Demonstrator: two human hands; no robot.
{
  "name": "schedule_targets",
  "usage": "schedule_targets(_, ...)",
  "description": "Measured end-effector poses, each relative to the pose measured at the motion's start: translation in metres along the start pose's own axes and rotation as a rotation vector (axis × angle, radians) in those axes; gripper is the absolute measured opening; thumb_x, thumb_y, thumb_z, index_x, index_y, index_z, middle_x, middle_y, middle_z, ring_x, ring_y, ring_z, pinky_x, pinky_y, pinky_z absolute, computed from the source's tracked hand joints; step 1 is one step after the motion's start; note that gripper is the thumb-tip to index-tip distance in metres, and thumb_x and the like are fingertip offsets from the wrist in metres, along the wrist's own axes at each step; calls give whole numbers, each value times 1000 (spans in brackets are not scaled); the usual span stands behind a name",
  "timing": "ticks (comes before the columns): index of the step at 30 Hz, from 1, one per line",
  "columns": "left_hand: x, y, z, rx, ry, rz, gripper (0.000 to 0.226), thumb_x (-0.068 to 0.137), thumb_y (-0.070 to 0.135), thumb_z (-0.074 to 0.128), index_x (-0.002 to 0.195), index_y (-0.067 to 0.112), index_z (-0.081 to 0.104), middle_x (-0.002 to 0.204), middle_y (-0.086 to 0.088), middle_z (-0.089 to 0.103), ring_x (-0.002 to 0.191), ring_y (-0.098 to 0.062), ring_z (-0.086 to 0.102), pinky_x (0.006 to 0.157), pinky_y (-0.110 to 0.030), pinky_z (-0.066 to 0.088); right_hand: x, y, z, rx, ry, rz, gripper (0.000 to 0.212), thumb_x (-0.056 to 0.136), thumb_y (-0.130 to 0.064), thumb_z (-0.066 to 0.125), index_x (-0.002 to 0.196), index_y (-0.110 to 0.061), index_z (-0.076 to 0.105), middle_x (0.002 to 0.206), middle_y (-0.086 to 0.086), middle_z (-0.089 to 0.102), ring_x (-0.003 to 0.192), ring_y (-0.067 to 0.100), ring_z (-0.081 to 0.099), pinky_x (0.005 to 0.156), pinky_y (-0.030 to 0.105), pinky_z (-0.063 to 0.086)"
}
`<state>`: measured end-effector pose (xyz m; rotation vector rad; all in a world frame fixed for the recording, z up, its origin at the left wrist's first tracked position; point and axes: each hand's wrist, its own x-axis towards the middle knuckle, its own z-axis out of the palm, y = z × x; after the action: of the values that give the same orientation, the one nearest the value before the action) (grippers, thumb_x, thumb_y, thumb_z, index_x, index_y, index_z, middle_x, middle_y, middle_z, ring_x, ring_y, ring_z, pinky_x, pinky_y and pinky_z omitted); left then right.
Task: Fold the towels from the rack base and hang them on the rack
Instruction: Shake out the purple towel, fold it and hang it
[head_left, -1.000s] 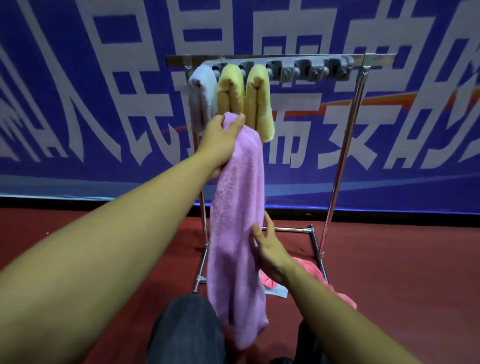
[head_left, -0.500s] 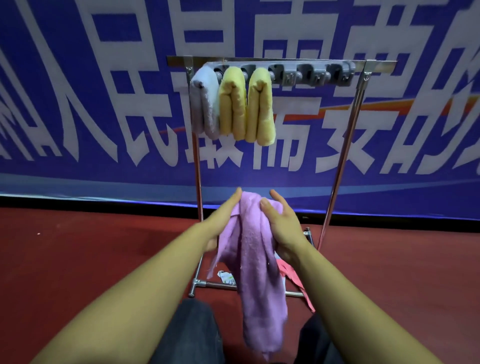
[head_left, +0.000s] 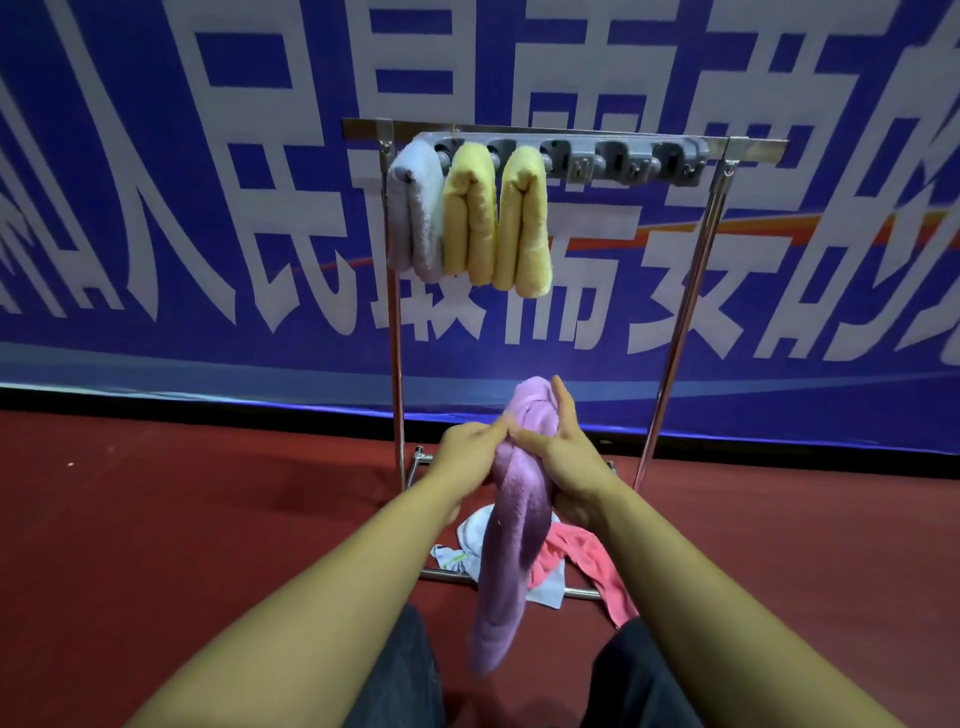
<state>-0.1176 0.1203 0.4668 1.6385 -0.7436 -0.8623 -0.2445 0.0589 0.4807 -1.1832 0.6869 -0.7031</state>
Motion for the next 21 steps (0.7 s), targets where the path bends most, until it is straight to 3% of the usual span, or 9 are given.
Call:
schedule_targets(2, 2, 0, 4, 36, 27, 39, 29, 98, 32, 64, 92, 4, 69, 85, -7, 68, 79, -20, 56, 74, -32, 45, -1, -1, 2, -14, -15, 13, 97, 96, 0, 66, 160, -48, 11, 156, 18, 40, 111, 32, 71, 96, 52, 58)
schedule_targets(5, 2, 8, 2, 39, 96, 96, 28, 101, 33, 59, 94, 7, 68, 87, -3, 64, 77, -18, 52, 71, -31, 43, 2, 4, -4, -38, -31, 44, 92, 100, 5, 55, 162, -45, 9, 165, 18, 28, 119, 37, 65, 101, 55, 54)
schedule_targets(7, 4, 17, -2, -14, 89, 110, 28, 101, 39, 57, 96, 15, 72, 95, 2, 72, 85, -16, 61, 82, -33, 52, 2, 9, -12, 44, -23, 76, 89, 99, 8, 54, 162, -42, 15, 161, 18, 37, 119, 36, 66, 98, 52, 56)
schedule_targets(10, 10, 26, -13, -101, 81, 82, 33, 94, 53, 54, 94, 26, 73, 105, -2, 76, 103, -22, 69, 98, -47, 56, 3, 17, -26, 210, 5, 125, 83, 96, 5, 59, 160, -36, 26, 139, 16, 56, 107, 33, 71, 82, 44, 60)
schedule_targets(12, 14, 32, -21, -107, 89, 78, 35, 94, 56, 50, 96, 27, 70, 110, -5, 73, 108, -26, 68, 101, -53, 53, 5, 24, -31, 226, 51, 177, 78, 94, -11, 71, 157, -34, 32, 137, 11, 61, 106, 31, 71, 80, 42, 59)
schedule_targets(15, 15, 42, -31, -55, 107, 87, 38, 97, 59, 44, 108, 30, 66, 115, -3, 68, 112, -26, 64, 103, -53, 51, 7, 36, -39, 46, 14, 305, 92, 75, -46, 89, 150, -13, 46, 137, 11, 66, 114, 27, 69, 94, 43, 56)
schedule_targets(18, 18, 48, -41, -16, 132, 105, 37, 99, 58, 42, 103, 28, 64, 110, -8, 66, 113, -33, 63, 102, -54, 51, 0, 42, -46, -147, -82, 454, 76, 86, -71, 65, 132, -11, 68, 129, 11, 71, 119, 27, 67, 106, 40, 50)
schedule_targets(21, 19, 51, -49, -9, 129, 116, 38, 99, 57, 42, 99, 26, 64, 111, -17, 65, 106, -33, 64, 100, -55, 49, 0, 53, -54, -230, -189, 592, 89, 80, -90, 50, 129, -19, 71, 132, 8, 70, 126, 27, 65, 112, 41, 45)
